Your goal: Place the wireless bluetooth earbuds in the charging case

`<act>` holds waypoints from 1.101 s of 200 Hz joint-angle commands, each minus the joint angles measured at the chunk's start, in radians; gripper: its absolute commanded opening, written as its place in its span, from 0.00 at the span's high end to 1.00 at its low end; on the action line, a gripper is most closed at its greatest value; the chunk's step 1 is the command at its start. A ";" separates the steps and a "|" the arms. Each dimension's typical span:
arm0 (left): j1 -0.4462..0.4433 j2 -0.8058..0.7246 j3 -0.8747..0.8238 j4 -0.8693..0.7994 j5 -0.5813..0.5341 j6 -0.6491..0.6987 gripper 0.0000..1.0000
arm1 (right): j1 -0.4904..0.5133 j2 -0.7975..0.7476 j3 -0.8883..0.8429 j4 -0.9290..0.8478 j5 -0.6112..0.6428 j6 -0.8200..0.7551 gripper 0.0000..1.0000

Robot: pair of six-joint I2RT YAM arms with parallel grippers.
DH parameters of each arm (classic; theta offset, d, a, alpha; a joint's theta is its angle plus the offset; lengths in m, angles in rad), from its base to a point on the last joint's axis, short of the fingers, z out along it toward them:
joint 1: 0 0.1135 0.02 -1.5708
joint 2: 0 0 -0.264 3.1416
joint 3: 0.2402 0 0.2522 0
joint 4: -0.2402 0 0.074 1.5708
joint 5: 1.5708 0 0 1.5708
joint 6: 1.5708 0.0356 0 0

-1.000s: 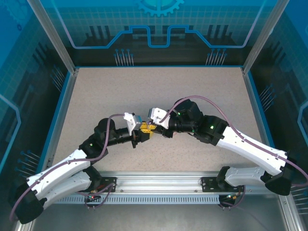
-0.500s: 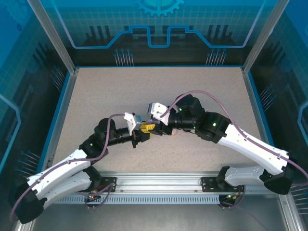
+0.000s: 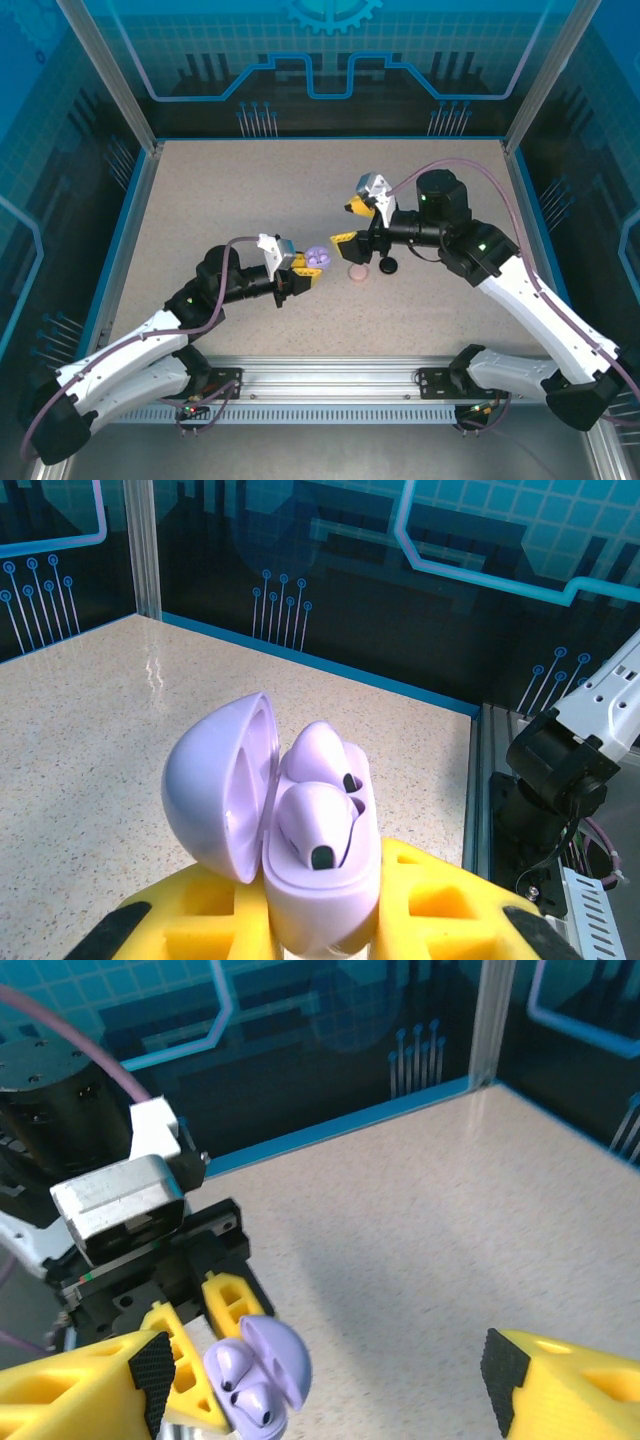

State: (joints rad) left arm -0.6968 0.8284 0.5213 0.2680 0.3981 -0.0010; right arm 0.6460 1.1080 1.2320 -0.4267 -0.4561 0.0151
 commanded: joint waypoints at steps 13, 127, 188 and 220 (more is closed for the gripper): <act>-0.008 -0.018 0.012 0.025 0.008 0.009 0.93 | 0.000 0.072 -0.046 0.004 -0.226 0.133 0.19; -0.009 -0.029 0.006 0.017 -0.001 0.011 0.93 | 0.059 0.182 0.046 -0.082 -0.385 0.083 0.40; -0.008 -0.026 0.005 0.018 -0.005 0.010 0.93 | 0.059 0.143 0.045 -0.118 -0.299 0.055 0.42; -0.008 -0.013 -0.006 0.018 -0.018 -0.001 0.93 | 0.045 0.082 0.019 -0.153 0.012 0.064 0.38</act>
State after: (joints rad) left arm -0.7025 0.8059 0.5209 0.2680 0.3950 0.0002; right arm 0.6930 1.2537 1.2526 -0.5308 -0.6834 0.0856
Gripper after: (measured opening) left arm 0.207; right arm 0.600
